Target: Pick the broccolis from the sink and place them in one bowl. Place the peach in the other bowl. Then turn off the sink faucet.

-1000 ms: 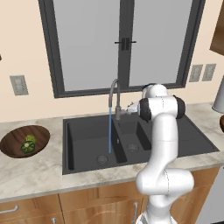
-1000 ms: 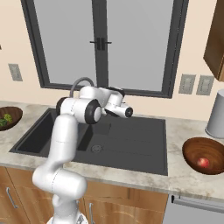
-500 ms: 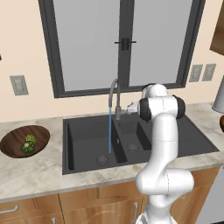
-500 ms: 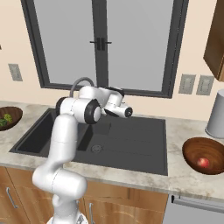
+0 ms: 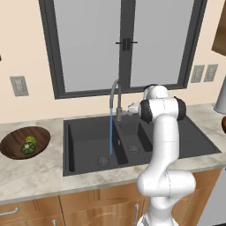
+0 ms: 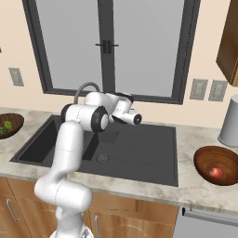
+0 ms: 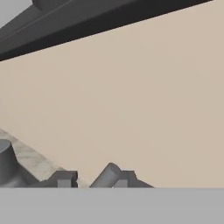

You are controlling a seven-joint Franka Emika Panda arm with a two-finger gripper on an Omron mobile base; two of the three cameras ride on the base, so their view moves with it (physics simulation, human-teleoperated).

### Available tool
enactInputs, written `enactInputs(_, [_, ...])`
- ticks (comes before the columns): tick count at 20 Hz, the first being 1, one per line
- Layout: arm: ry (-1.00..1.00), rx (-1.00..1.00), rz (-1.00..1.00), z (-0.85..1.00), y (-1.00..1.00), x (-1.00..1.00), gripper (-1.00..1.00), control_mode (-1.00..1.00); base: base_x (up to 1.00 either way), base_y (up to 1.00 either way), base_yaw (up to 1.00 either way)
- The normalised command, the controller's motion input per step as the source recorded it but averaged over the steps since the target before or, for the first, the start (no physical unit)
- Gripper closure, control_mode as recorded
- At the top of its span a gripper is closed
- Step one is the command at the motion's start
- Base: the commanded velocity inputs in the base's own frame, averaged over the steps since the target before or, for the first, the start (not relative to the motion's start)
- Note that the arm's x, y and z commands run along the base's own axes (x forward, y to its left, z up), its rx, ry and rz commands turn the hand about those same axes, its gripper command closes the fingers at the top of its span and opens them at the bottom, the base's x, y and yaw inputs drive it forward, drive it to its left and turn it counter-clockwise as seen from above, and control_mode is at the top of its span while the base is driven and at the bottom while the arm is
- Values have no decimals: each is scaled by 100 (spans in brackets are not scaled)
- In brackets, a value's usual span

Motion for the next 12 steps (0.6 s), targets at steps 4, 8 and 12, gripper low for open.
enactInputs(4, [0,6,2,-14,0,43,100,-100,0,0,0])
enactInputs(8, [1,5,5,-19,1,45,100,-100,0,0,0])
enactInputs(12, [5,5,12,-14,0,54,100,-100,0,0,0])
